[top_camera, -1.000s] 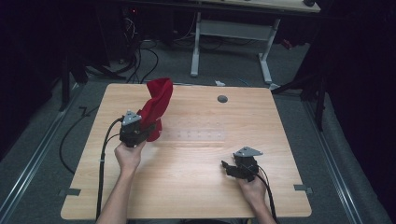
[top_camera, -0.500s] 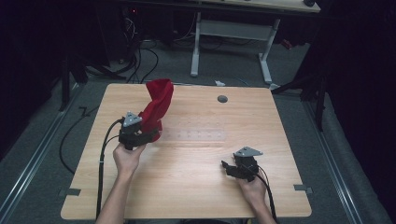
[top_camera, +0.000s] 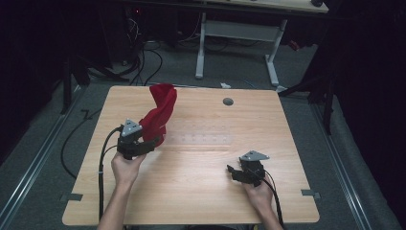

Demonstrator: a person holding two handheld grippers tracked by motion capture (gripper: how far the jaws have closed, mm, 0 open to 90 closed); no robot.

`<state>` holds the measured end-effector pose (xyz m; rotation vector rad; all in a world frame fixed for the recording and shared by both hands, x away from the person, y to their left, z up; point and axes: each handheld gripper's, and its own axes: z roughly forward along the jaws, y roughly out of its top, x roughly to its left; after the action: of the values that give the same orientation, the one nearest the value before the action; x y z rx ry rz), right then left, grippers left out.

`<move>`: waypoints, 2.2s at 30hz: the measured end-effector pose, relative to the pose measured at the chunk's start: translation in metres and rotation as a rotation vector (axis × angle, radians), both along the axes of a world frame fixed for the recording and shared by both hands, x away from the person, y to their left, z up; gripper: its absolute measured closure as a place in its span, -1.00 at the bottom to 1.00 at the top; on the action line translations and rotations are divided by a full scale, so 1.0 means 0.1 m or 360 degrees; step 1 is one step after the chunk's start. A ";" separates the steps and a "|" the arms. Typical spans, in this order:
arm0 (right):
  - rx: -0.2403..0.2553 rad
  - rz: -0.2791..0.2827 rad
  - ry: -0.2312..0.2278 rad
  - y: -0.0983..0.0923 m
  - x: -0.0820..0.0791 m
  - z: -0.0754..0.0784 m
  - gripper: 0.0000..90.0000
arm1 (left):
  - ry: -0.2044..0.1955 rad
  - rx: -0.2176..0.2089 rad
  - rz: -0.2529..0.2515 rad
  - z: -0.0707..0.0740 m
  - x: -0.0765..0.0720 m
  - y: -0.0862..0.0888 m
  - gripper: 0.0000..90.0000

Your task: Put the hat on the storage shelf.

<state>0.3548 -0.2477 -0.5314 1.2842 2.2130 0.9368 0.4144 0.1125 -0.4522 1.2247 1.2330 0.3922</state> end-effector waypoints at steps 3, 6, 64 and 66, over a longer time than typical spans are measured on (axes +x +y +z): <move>0.0000 0.0000 0.0000 0.00 0.00 0.00 -0.16 | -0.0010 0.0022 -0.0009 0.01 -0.05 -0.02 -0.12; 0.0000 0.0000 0.0000 0.00 0.00 0.00 -0.16 | -0.0020 0.0028 -0.0003 0.02 -0.09 -0.03 -0.14; 0.0000 -0.0001 0.0001 0.00 0.00 0.00 -0.17 | 0.0203 0.0274 0.0026 -0.94 -0.55 -0.22 -0.30; 0.0000 -0.0001 0.0001 0.00 0.00 0.00 -0.17 | 0.0203 0.0272 0.0033 -0.94 -0.55 -0.23 -0.29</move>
<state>0.3547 -0.2474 -0.5314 1.2853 2.2132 0.9363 0.3592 0.0898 -0.5464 1.4017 1.3431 0.4476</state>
